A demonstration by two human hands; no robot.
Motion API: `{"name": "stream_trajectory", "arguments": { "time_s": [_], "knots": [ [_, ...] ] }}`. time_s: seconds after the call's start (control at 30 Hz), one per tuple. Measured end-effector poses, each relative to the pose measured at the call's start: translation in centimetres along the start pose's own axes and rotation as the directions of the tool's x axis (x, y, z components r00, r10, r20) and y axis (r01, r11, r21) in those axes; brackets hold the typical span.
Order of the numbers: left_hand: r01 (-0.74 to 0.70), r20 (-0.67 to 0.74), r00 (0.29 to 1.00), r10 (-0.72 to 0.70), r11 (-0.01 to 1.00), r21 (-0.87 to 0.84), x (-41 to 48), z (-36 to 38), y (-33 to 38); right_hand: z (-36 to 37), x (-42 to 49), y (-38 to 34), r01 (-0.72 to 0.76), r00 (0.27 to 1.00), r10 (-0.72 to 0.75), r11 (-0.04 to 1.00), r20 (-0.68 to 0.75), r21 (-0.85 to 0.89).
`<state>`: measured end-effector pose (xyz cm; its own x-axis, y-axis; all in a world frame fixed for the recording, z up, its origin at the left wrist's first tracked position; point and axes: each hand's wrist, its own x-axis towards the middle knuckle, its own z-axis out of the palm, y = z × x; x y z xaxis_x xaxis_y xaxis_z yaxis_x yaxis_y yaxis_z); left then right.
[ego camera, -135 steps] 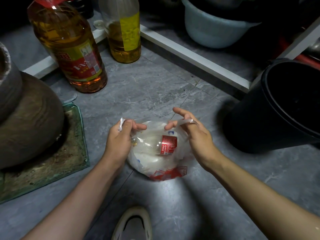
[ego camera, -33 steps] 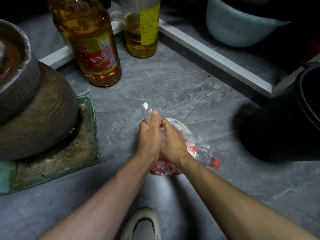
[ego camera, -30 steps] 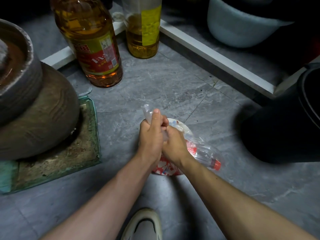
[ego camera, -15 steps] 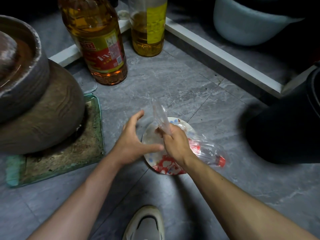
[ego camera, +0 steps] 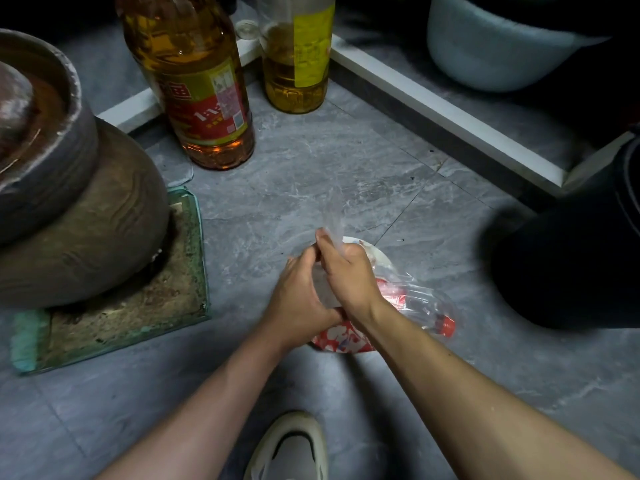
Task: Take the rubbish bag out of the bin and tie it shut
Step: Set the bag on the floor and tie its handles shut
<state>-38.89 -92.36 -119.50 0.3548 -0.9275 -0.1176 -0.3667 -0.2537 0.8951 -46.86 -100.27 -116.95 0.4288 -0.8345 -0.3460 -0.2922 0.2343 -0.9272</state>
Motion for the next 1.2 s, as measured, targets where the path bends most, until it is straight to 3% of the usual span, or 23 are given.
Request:
{"name": "stream_trajectory", "arguments": {
  "time_s": [0.13,0.43,0.73,0.9,1.0,1.2],
  "knots": [
    [0.007,-0.046,0.999,-0.002,0.995,0.099,0.5,1.0,0.6,0.7,0.2,-0.9,0.011,0.995,0.004,0.99,-0.101,0.144],
    [-0.097,-0.238,0.956,0.174,0.948,0.303,1.5,2.5,0.5,2.0,0.3,-0.8,0.081,0.958,-0.026,0.98,-0.285,0.183],
    [0.02,-0.238,0.971,0.032,0.977,0.214,2.2,3.0,-0.2,1.6,0.2,-0.9,0.096,0.968,-0.036,0.967,-0.247,0.237],
    [-0.035,-0.234,0.969,0.073,0.986,0.162,1.8,3.2,0.3,1.1,0.5,-1.7,0.152,0.964,-0.1,0.967,-0.245,0.203],
    [-0.035,-0.225,0.972,0.068,0.989,0.146,1.9,3.2,0.5,0.7,0.4,-2.0,0.228,0.961,-0.199,0.964,-0.193,0.14],
    [-0.027,-0.147,0.988,0.051,0.987,0.161,2.1,3.4,0.1,-1.8,-0.2,-2.1,0.183,0.983,-0.185,0.975,0.006,0.125]
  ]
}}
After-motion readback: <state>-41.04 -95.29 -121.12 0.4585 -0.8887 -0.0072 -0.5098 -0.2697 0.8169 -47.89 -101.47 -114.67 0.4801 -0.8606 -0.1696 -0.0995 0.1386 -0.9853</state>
